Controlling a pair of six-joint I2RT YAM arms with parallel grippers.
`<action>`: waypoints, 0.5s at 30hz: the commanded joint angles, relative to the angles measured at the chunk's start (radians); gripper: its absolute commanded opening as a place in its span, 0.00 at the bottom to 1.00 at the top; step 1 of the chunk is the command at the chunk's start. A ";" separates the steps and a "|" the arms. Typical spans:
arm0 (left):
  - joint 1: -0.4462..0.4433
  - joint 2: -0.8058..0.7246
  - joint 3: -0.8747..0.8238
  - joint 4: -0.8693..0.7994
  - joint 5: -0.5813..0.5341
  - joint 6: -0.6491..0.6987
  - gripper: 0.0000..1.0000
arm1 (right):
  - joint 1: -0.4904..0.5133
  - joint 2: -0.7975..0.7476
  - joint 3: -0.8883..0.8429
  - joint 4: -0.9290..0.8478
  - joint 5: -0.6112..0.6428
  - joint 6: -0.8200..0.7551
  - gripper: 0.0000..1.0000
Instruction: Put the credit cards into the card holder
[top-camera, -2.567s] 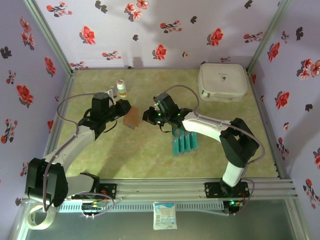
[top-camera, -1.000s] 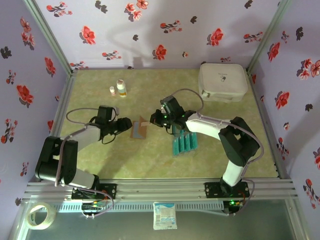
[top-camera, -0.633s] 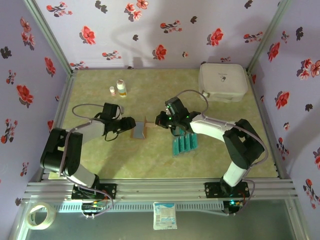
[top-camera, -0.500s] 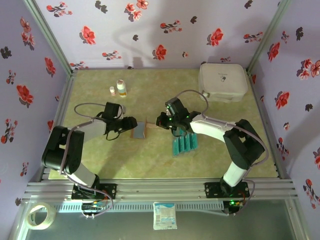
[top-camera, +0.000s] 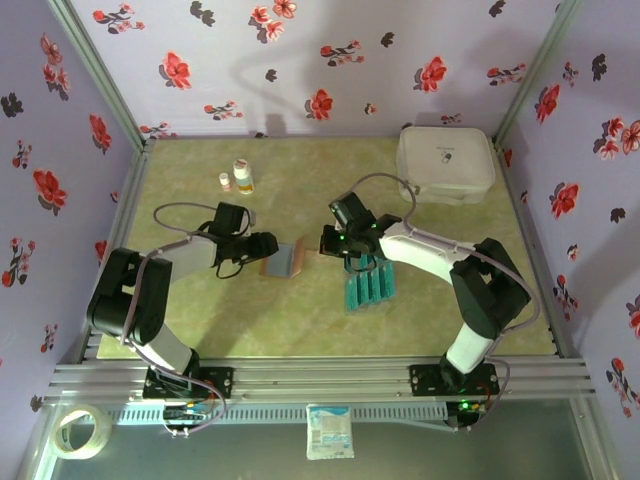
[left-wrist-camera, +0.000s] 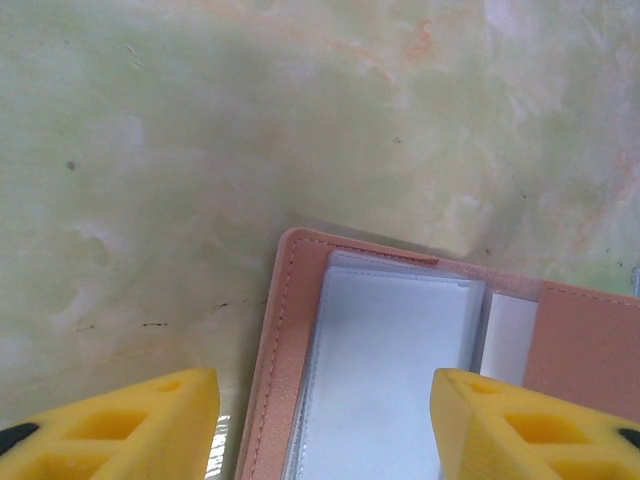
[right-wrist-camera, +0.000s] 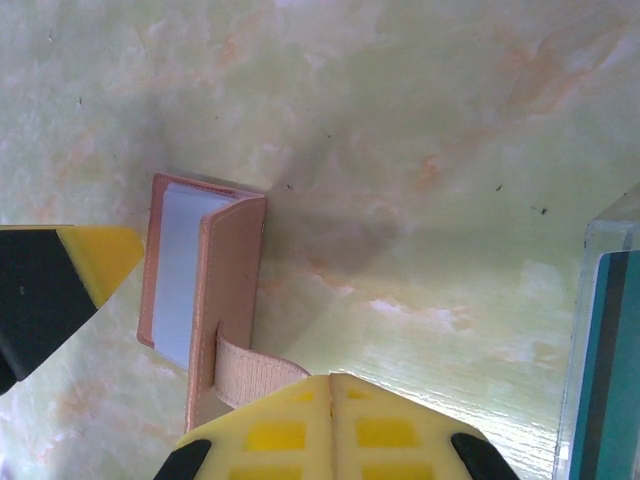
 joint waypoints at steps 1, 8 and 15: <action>-0.006 0.014 0.027 -0.037 -0.029 0.030 0.58 | -0.007 0.015 0.033 -0.039 0.032 -0.033 0.00; -0.007 0.010 0.045 -0.076 -0.056 0.054 0.59 | -0.004 0.036 0.073 -0.108 0.090 -0.080 0.00; -0.009 0.021 0.043 -0.071 -0.054 0.059 0.61 | 0.000 0.079 0.096 -0.100 0.074 -0.076 0.00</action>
